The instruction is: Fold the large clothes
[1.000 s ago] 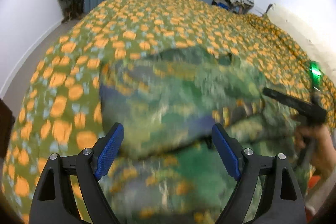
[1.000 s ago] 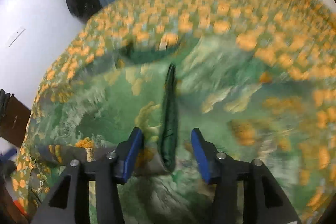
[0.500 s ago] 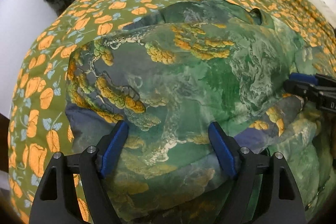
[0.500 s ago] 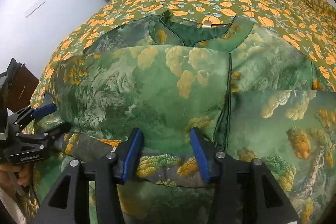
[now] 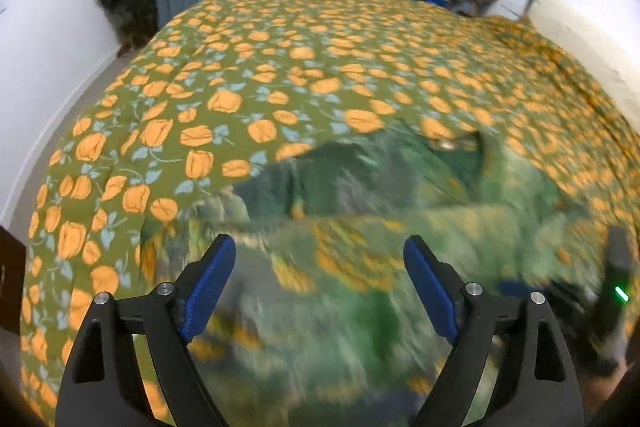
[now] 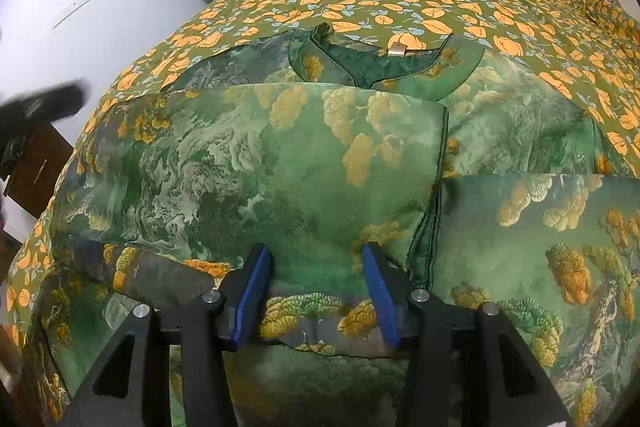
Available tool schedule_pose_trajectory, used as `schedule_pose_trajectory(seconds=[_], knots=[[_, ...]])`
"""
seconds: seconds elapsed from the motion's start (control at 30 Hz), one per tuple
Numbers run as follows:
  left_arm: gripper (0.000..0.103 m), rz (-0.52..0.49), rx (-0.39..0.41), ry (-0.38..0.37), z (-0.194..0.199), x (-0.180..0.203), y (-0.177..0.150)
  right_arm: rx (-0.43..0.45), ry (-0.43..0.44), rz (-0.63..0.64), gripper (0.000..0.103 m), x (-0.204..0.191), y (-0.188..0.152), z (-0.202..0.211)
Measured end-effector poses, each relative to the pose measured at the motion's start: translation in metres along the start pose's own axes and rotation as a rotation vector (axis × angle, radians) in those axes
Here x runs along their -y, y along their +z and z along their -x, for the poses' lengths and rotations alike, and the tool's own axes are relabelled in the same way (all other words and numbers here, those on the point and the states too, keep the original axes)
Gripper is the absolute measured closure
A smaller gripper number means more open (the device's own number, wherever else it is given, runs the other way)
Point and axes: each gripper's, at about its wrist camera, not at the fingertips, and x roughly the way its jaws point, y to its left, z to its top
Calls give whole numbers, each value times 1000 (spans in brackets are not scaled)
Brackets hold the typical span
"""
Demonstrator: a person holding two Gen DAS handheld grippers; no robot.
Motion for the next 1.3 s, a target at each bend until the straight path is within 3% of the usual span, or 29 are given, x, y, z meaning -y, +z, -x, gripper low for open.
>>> schedule_pose_trajectory(seconds=[0.13,0.2,0.33,0.57,0.7,0.83,0.87,0.9,0.93,0.97,1.07,1.13,1.3], knots=[[13,71,-97,44,-57,-22,-11,13,-5,2,55,-2,-1,0],[11,126,-140,-11,-81,-37,-25,24,-3,5,55,-2,-3,0],[9,114,-89,-17,-80,-36,-33,32,-10,12,55,-4,-5,-2],[6,88,-103,-6,-66,-29,-40,27,-10,14,55,-4,-4,-2],[4,11,-135,19,-37,-21,-52,6,-16,7,55,-4,0,1],[4,-53,-125,46,7,-18,-74,21,-67,-9,52,-15,-1,34],[4,-64,-106,55,25,-17,-83,62,-84,-18,49,-21,-6,55],[4,-65,-89,52,47,-15,-92,87,-84,-23,36,-24,-10,67],[4,-59,-77,40,60,-15,-98,132,-76,-30,24,-28,-20,89],[3,-41,-48,23,81,-15,-108,162,-71,-32,21,-32,-30,106],[1,7,46,8,129,-13,-139,204,-79,-15,21,-39,-68,147],[1,33,90,43,148,-8,-161,211,-86,0,21,-42,-95,167],[1,20,-6,35,144,10,-213,210,-198,1,21,-35,-161,198]])
